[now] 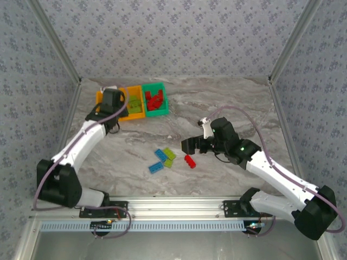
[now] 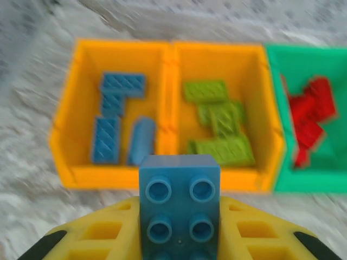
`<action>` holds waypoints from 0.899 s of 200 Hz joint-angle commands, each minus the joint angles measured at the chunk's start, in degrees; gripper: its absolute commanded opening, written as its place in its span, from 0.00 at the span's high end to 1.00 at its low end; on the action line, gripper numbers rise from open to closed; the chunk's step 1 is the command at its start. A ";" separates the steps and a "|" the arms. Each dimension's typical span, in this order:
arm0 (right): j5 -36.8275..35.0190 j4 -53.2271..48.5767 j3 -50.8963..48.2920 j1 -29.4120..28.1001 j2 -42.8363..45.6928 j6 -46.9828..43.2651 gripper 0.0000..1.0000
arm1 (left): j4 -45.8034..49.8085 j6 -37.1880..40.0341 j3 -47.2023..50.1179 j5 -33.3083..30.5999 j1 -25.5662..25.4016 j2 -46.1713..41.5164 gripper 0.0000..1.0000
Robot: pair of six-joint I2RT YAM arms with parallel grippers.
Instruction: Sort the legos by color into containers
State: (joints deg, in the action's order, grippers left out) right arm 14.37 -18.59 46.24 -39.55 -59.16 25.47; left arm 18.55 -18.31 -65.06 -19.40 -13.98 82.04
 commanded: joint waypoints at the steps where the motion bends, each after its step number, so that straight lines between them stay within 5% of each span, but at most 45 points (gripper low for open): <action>1: -1.25 -0.67 1.40 -0.66 0.60 0.00 0.00 | -2.46 5.28 -6.29 -3.68 4.47 7.94 0.69; 42: -2.66 -3.45 2.10 -1.05 2.47 -0.49 0.00 | -0.64 7.29 -17.69 -5.12 8.37 21.64 0.68; 77: -4.00 -3.56 1.16 -1.11 4.47 0.31 0.00 | -0.05 7.15 -19.37 -1.60 9.32 24.20 0.52; 132: -2.75 -1.46 2.06 -1.34 1.41 0.98 0.00 | 1.36 3.04 -13.74 7.31 8.31 13.87 0.47; 180: -9.90 -6.97 7.98 -7.66 -6.50 -3.15 0.00 | 3.41 2.29 -1.12 16.01 -1.72 -5.25 0.47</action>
State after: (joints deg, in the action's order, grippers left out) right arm 9.32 -22.00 49.01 -43.57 -61.78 25.34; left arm 19.00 -16.12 -69.95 -9.82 -10.28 86.04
